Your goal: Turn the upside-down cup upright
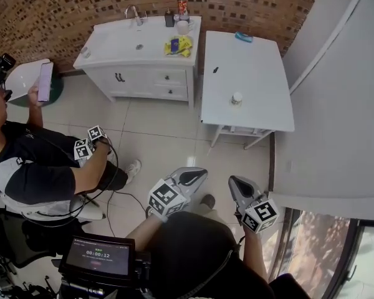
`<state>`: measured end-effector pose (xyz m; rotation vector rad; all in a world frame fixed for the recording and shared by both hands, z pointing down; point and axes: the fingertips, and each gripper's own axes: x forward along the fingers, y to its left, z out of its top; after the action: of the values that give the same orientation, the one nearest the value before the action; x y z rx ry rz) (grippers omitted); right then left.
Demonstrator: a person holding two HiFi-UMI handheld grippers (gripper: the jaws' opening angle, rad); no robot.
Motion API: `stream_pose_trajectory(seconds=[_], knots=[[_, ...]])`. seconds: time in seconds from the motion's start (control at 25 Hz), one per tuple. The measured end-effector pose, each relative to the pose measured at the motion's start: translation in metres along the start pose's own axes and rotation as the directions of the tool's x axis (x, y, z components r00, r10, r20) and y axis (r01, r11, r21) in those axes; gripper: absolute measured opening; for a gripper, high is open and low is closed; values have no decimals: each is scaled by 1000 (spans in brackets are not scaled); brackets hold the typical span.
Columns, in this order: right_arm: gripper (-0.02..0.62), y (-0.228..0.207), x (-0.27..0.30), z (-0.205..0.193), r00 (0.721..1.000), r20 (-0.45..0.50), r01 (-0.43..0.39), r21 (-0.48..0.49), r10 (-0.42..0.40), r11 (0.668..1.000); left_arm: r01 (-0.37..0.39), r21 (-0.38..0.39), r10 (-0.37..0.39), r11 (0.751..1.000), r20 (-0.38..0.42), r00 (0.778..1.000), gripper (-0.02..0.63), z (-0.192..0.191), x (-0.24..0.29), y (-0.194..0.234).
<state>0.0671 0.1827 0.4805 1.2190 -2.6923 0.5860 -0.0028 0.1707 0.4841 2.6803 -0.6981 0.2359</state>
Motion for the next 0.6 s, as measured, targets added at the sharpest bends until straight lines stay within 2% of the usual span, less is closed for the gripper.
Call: stream_pose_trajectory(seconds=[0.2, 0.4, 0.6], knots=[[-8, 26, 13, -3, 1000, -14, 13, -8, -13, 1000, 16, -15, -16, 1000, 12, 1000, 14, -3, -23, 6], [-8, 56, 32, 11, 999, -24, 26, -20, -26, 999, 36, -30, -36, 999, 18, 999, 14, 5, -52, 18], [-8, 63, 36, 4, 1000, -20, 23, -29, -24, 999, 34, -26, -33, 999, 26, 999, 14, 0, -58, 21]])
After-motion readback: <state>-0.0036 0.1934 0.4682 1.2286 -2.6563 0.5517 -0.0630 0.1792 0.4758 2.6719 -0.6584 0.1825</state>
